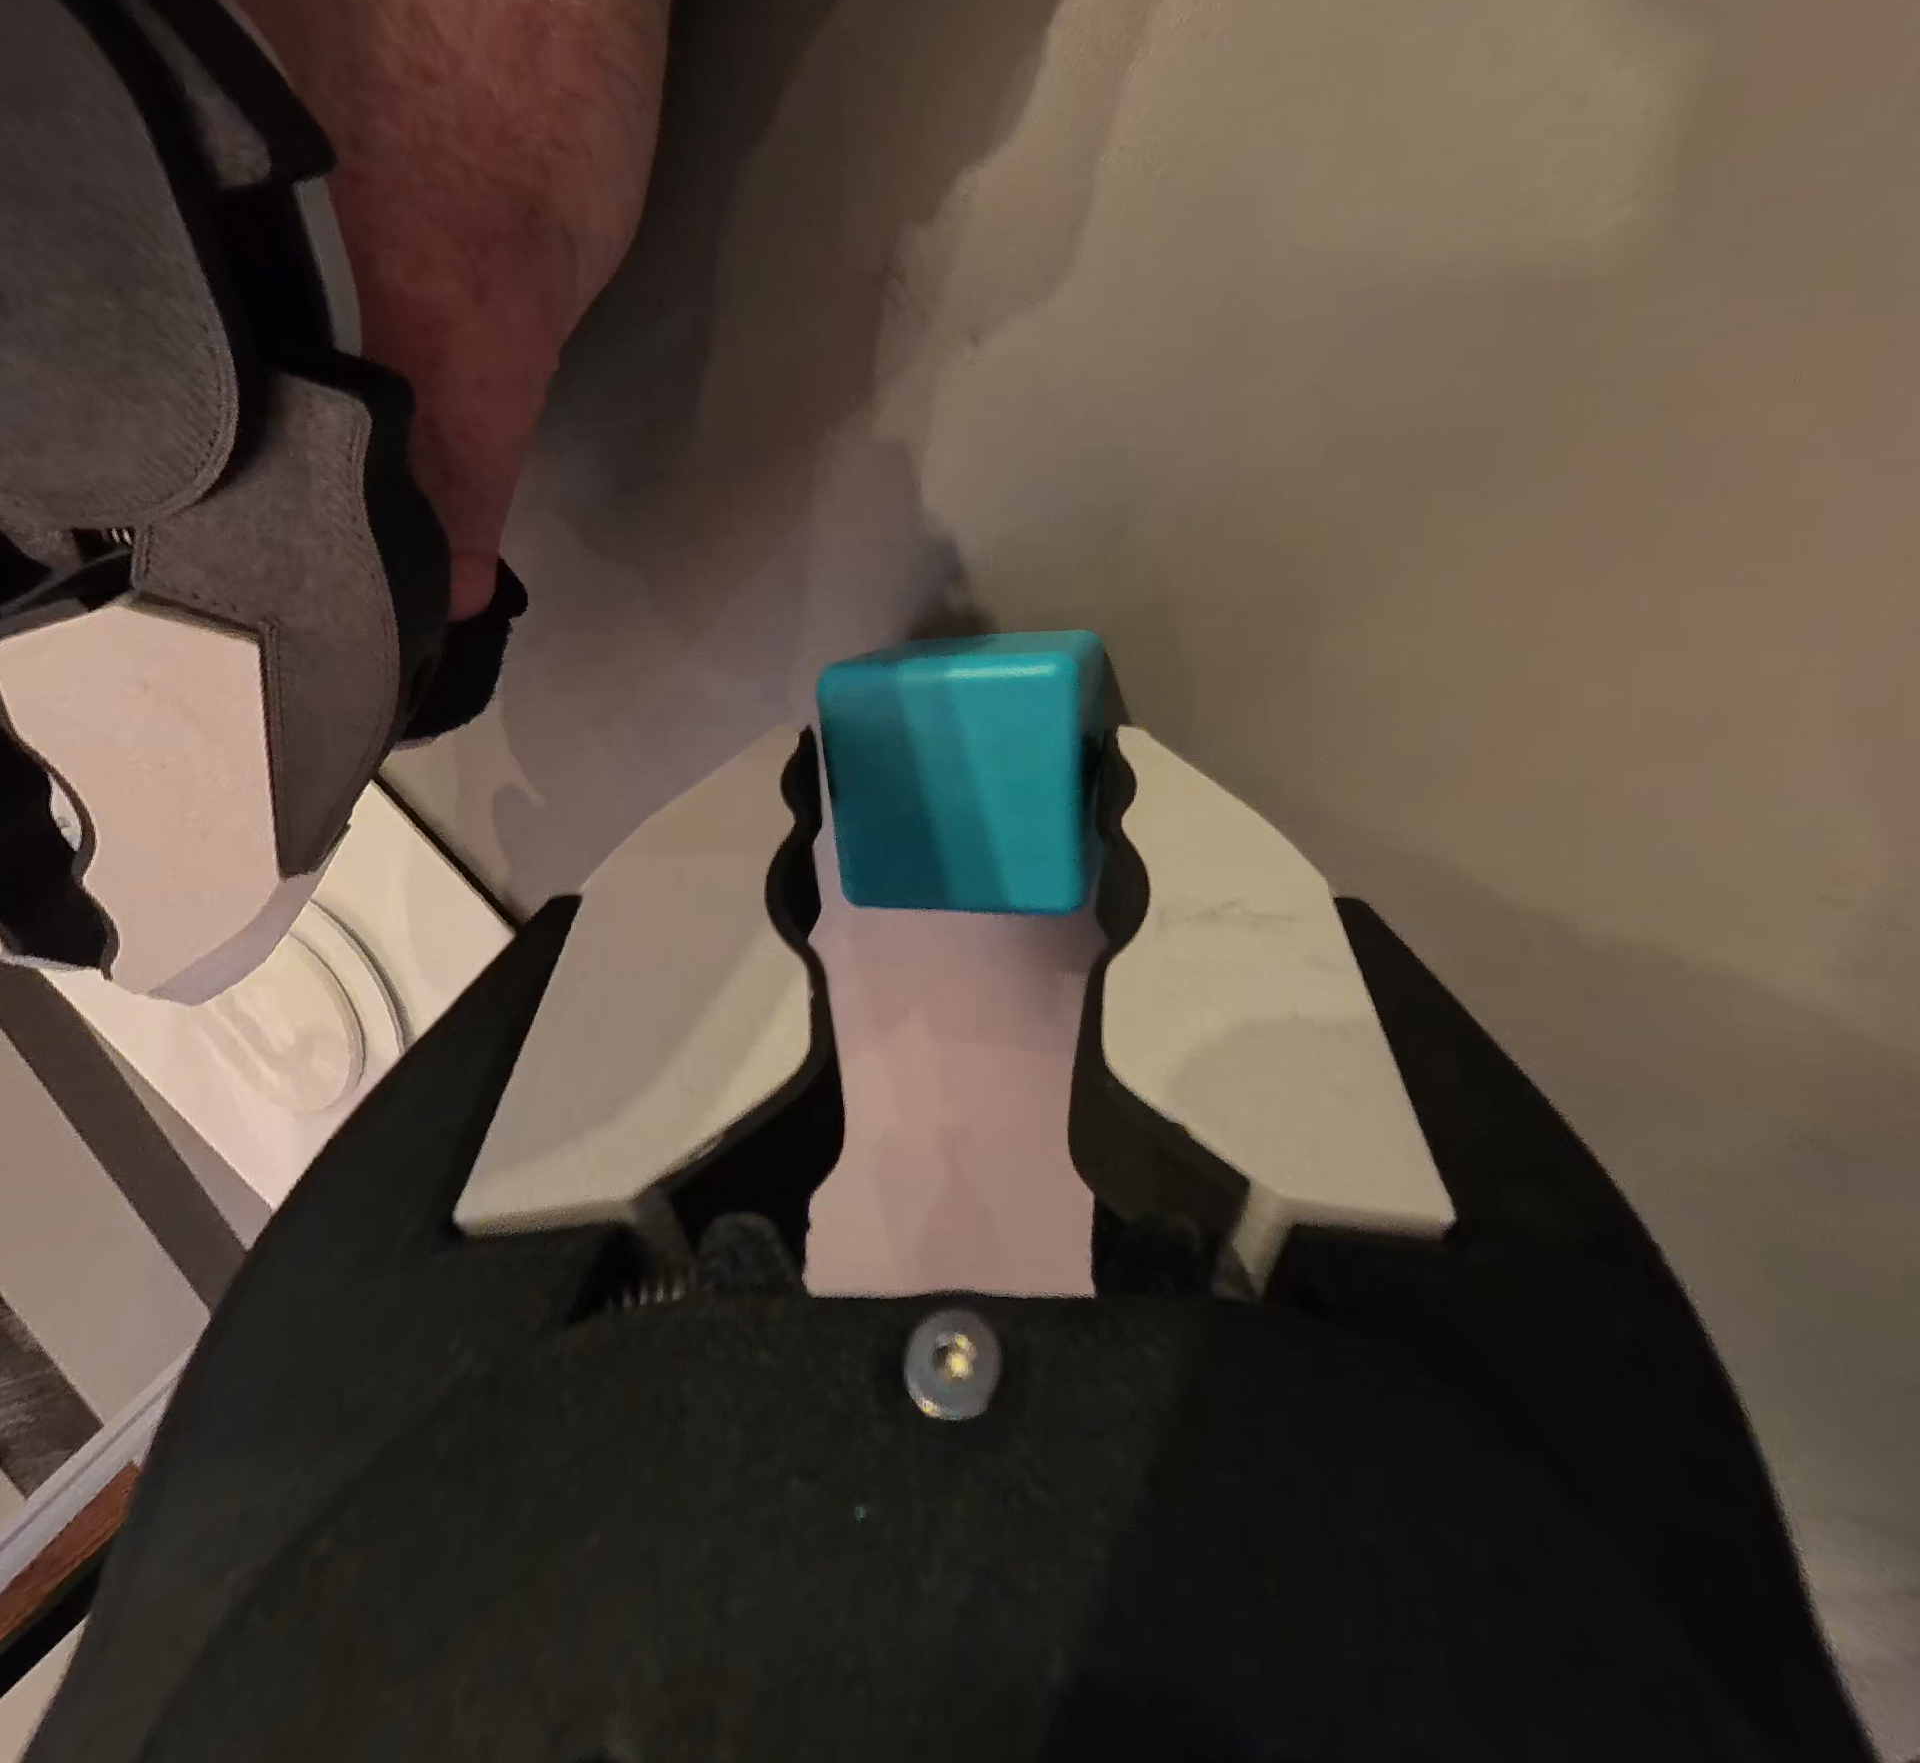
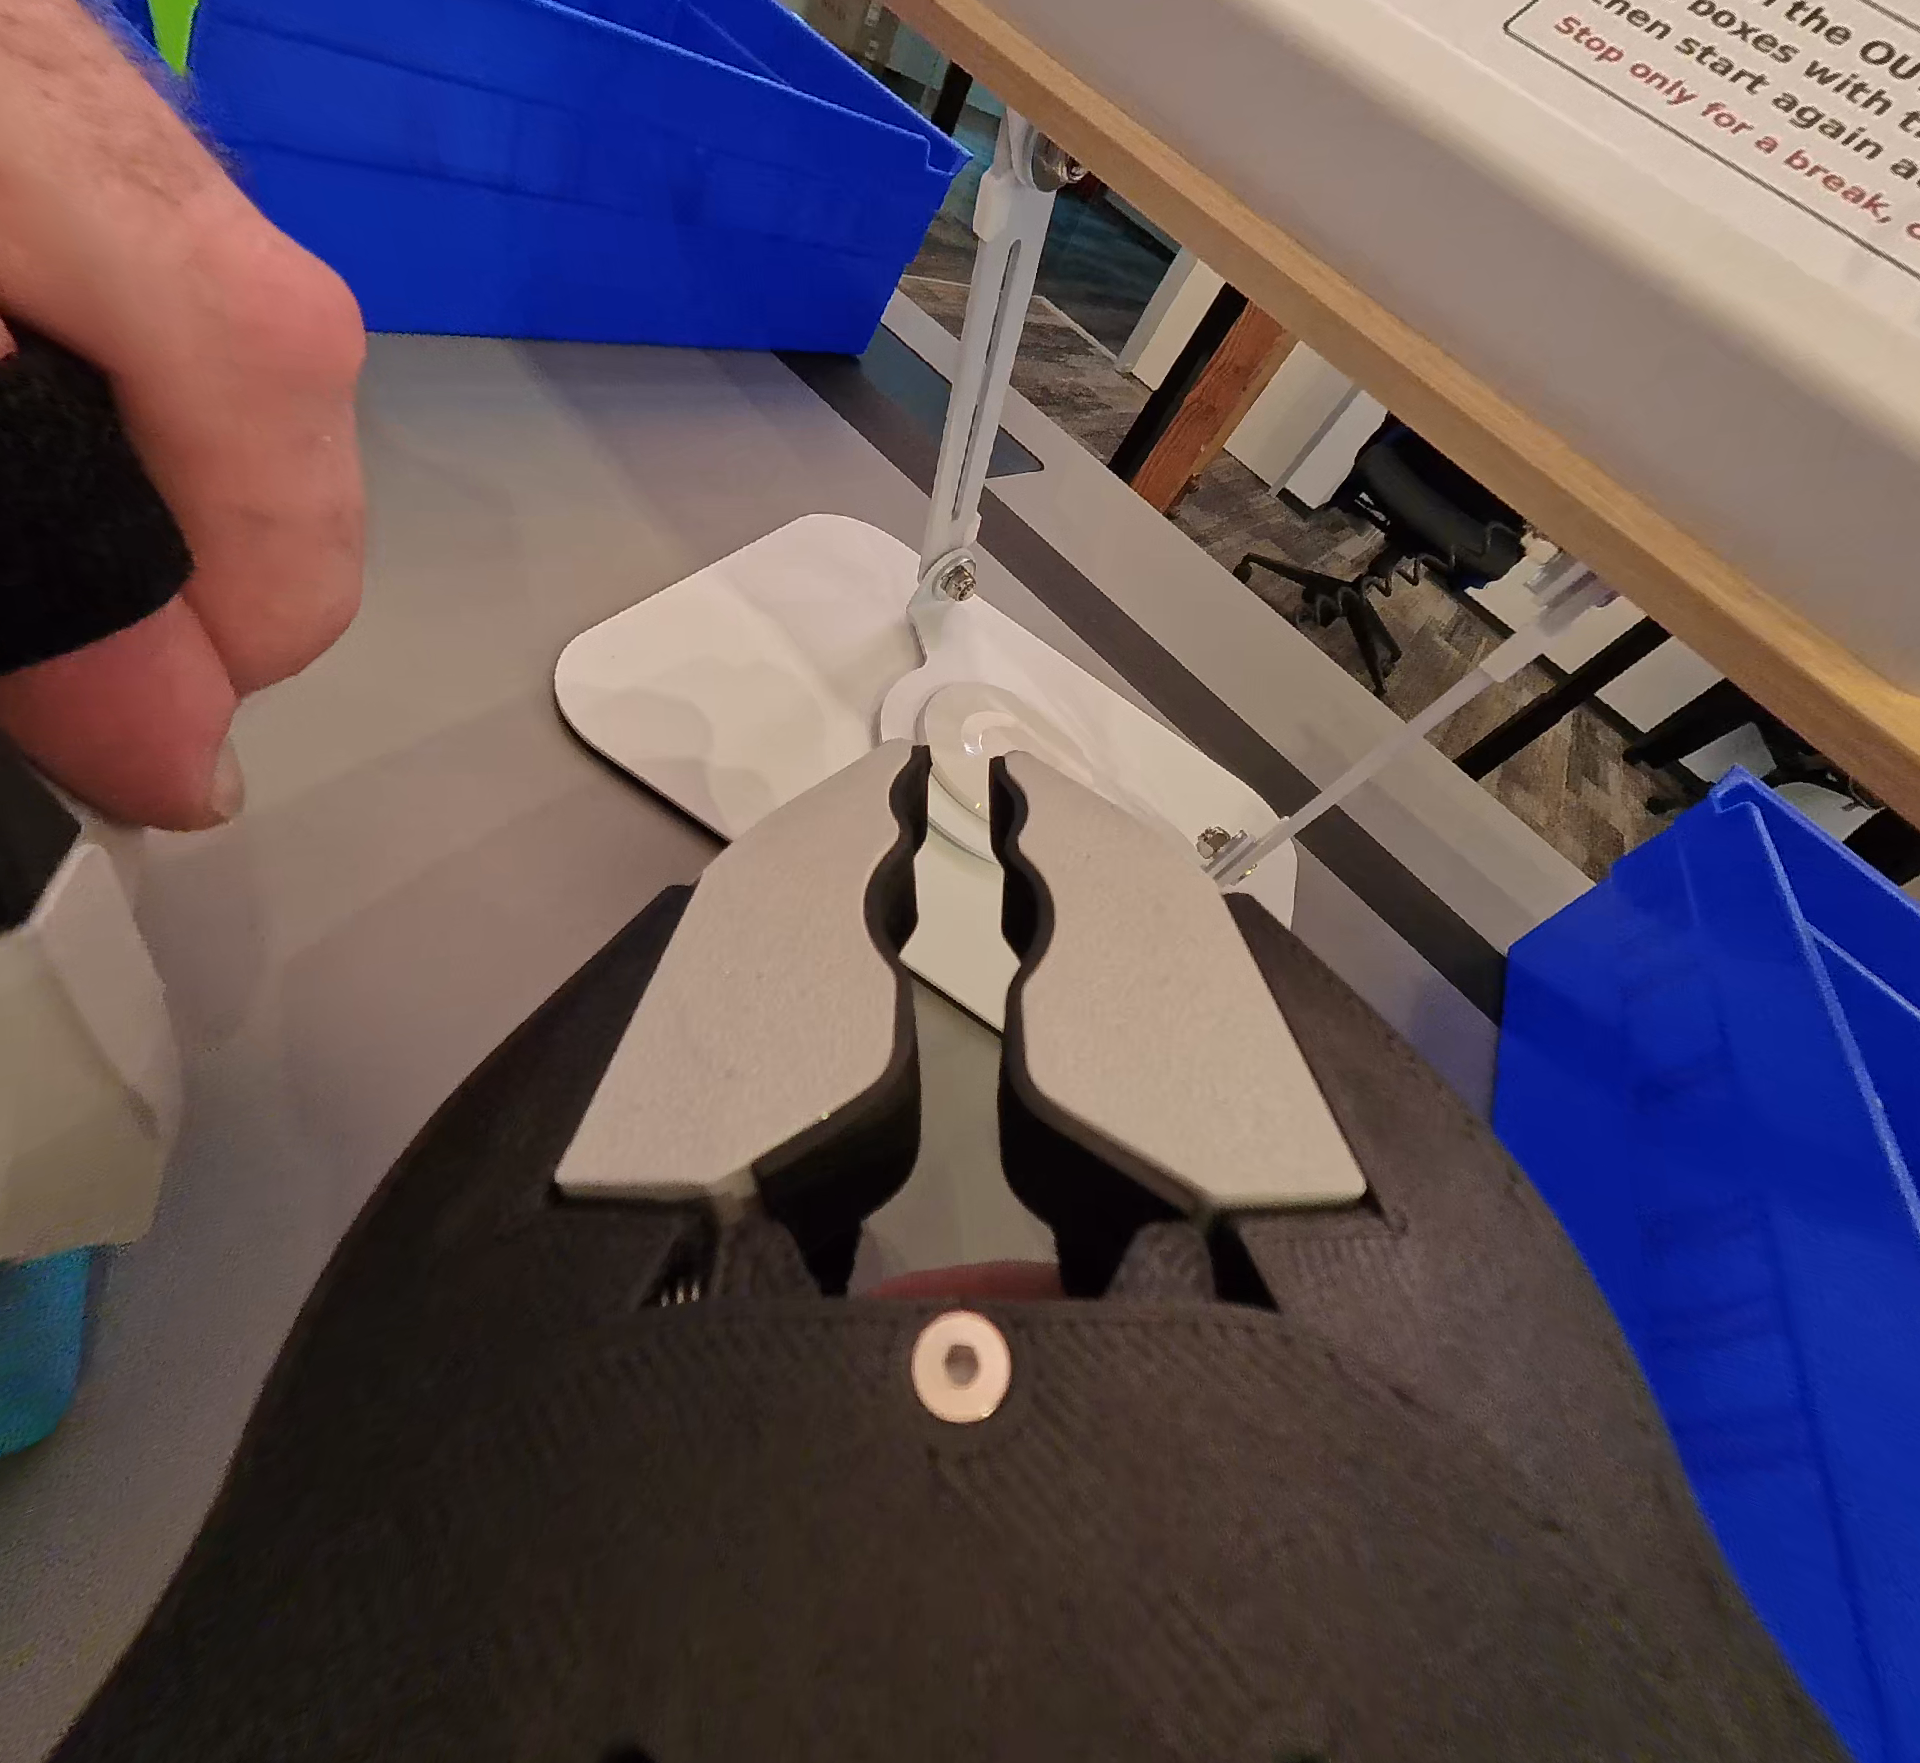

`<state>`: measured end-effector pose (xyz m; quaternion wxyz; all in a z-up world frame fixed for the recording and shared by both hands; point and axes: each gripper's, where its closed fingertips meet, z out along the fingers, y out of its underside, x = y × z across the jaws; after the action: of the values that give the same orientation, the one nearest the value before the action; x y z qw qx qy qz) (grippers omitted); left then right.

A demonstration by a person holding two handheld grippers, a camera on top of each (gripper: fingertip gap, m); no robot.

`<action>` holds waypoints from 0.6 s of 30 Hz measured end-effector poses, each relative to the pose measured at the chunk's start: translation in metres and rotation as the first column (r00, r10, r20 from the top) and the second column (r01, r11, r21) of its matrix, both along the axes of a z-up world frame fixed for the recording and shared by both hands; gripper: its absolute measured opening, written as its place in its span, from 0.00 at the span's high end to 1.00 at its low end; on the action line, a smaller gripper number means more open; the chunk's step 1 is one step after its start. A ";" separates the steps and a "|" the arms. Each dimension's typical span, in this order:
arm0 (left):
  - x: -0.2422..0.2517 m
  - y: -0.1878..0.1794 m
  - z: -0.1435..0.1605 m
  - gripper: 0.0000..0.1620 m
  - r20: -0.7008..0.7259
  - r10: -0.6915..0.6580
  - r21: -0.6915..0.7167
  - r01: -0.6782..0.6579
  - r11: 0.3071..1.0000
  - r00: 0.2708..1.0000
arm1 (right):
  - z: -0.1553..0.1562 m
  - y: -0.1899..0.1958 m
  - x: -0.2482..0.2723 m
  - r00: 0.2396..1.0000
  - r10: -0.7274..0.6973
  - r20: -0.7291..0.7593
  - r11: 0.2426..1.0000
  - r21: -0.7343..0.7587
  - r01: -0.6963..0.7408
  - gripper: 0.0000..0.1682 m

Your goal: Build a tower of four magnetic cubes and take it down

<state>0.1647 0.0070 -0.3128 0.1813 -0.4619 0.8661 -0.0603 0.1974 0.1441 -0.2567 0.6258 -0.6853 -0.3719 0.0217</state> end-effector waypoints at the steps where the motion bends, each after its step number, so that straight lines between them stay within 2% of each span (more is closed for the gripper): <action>1: 0.000 0.000 0.002 0.69 0.004 0.002 -0.001 -0.002 1.000 1.000 | 0.000 0.000 0.000 1.000 0.000 0.000 1.000 0.000 0.000 0.93; 11: -0.016 0.016 0.038 0.68 0.078 0.070 0.038 -0.073 0.997 0.994 | 0.000 0.000 0.000 1.000 0.000 0.001 1.000 -0.001 0.000 0.93; 18: -0.060 0.060 0.087 0.68 0.179 0.233 0.138 -0.259 0.956 0.956 | 0.000 0.000 0.000 1.000 0.000 0.001 1.000 0.000 0.000 0.93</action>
<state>0.1047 0.0671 -0.2254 0.2931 -0.5440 0.7862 -0.0045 0.1969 0.1443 -0.2569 0.6255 -0.6854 -0.3723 0.0215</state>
